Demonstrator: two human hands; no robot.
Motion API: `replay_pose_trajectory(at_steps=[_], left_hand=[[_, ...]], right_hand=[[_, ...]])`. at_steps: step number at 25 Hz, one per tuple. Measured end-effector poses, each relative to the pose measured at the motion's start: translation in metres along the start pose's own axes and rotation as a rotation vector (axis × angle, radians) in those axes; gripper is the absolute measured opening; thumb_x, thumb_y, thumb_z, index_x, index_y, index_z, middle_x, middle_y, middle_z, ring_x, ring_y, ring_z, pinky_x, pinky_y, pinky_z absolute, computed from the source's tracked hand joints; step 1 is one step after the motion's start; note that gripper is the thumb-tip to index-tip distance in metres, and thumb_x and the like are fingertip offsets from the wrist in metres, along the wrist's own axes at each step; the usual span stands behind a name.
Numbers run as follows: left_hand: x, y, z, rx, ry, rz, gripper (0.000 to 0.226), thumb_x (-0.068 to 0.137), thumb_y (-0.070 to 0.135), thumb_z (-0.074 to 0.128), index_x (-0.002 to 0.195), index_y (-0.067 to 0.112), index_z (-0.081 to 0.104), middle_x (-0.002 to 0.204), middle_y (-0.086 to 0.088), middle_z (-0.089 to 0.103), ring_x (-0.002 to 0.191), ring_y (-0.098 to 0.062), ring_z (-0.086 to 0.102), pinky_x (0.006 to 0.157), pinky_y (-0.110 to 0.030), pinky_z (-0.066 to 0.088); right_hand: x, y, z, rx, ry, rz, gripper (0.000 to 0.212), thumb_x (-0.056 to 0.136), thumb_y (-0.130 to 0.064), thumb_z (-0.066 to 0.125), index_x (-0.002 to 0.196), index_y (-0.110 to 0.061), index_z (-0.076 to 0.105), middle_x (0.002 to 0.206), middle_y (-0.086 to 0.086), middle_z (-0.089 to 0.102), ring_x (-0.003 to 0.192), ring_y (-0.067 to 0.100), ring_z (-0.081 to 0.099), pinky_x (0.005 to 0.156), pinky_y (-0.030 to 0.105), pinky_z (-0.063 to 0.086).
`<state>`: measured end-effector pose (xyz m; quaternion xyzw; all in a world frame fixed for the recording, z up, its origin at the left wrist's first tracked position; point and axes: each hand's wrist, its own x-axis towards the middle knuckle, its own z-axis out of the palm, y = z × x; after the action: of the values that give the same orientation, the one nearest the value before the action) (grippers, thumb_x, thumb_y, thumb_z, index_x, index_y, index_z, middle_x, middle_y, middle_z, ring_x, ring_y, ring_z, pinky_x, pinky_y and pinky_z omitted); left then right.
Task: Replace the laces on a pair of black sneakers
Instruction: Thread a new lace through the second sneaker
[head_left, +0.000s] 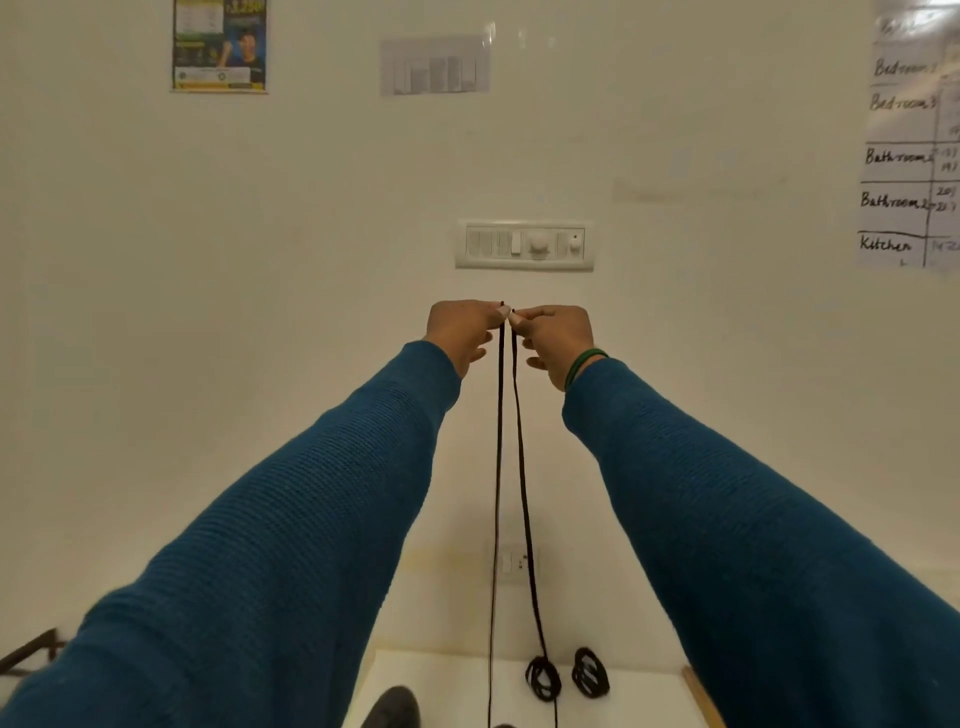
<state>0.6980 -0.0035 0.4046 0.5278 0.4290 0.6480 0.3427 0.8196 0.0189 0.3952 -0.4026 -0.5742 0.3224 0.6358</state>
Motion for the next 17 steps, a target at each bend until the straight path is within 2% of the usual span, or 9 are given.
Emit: replay_pose_trajectory(at_steps=[3, 5, 8, 10, 13, 17], left_hand=[[0.007, 0.005, 0.005, 0.051, 0.023, -0.016, 0.016, 0.093, 0.014, 0.069, 0.109, 0.010, 0.070, 0.102, -0.002, 0.068, 0.085, -0.009, 0.062, 0.069, -0.024, 0.052], [0.012, 0.012, 0.011, 0.090, 0.033, -0.020, 0.003, 0.095, 0.012, 0.066, 0.094, 0.010, 0.069, 0.094, -0.003, 0.068, 0.080, -0.010, 0.062, 0.068, -0.023, 0.054], [0.018, 0.013, 0.015, 0.100, 0.034, 0.007, 0.019, 0.094, 0.007, 0.067, 0.076, 0.011, 0.066, 0.082, -0.004, 0.066, 0.077, -0.015, 0.063, 0.068, -0.024, 0.055], [0.020, 0.010, 0.014, 0.089, 0.054, 0.055, 0.020, 0.091, 0.005, 0.070, 0.073, 0.014, 0.068, 0.081, -0.004, 0.070, 0.077, -0.016, 0.066, 0.063, -0.023, 0.057], [0.020, 0.004, 0.011, 0.050, 0.075, 0.091, 0.019, 0.090, 0.005, 0.072, 0.076, 0.017, 0.070, 0.081, -0.004, 0.071, 0.074, -0.013, 0.068, 0.053, -0.018, 0.055], [0.016, 0.006, 0.010, 0.008, 0.051, 0.058, 0.016, 0.091, 0.007, 0.071, 0.079, 0.018, 0.070, 0.086, -0.004, 0.072, 0.079, -0.014, 0.068, 0.062, -0.022, 0.058]], right_hand=[[0.008, -0.002, -0.004, 0.023, 0.013, 0.009, 0.003, 0.088, -0.014, 0.075, 0.087, -0.016, 0.073, 0.093, 0.004, 0.072, 0.088, 0.018, 0.065, 0.068, 0.032, 0.057], [0.015, -0.010, -0.002, 0.007, 0.017, 0.002, 0.004, 0.090, -0.012, 0.073, 0.087, -0.016, 0.073, 0.094, 0.006, 0.073, 0.087, 0.018, 0.064, 0.071, 0.034, 0.057], [0.023, -0.018, 0.002, -0.060, 0.029, -0.013, 0.014, 0.092, -0.009, 0.068, 0.082, -0.018, 0.073, 0.093, 0.006, 0.073, 0.089, 0.021, 0.066, 0.072, 0.036, 0.058], [0.026, -0.021, 0.003, -0.099, 0.043, -0.021, 0.020, 0.092, -0.006, 0.067, 0.078, -0.018, 0.073, 0.089, 0.006, 0.074, 0.087, 0.022, 0.068, 0.071, 0.036, 0.058], [0.026, -0.022, 0.001, -0.110, 0.047, -0.038, 0.019, 0.091, -0.006, 0.068, 0.076, -0.017, 0.072, 0.086, 0.005, 0.074, 0.079, 0.019, 0.066, 0.060, 0.031, 0.055], [0.022, -0.026, 0.004, -0.108, 0.027, -0.060, 0.016, 0.090, -0.006, 0.069, 0.079, -0.018, 0.072, 0.090, 0.005, 0.072, 0.080, 0.018, 0.064, 0.061, 0.031, 0.055]])
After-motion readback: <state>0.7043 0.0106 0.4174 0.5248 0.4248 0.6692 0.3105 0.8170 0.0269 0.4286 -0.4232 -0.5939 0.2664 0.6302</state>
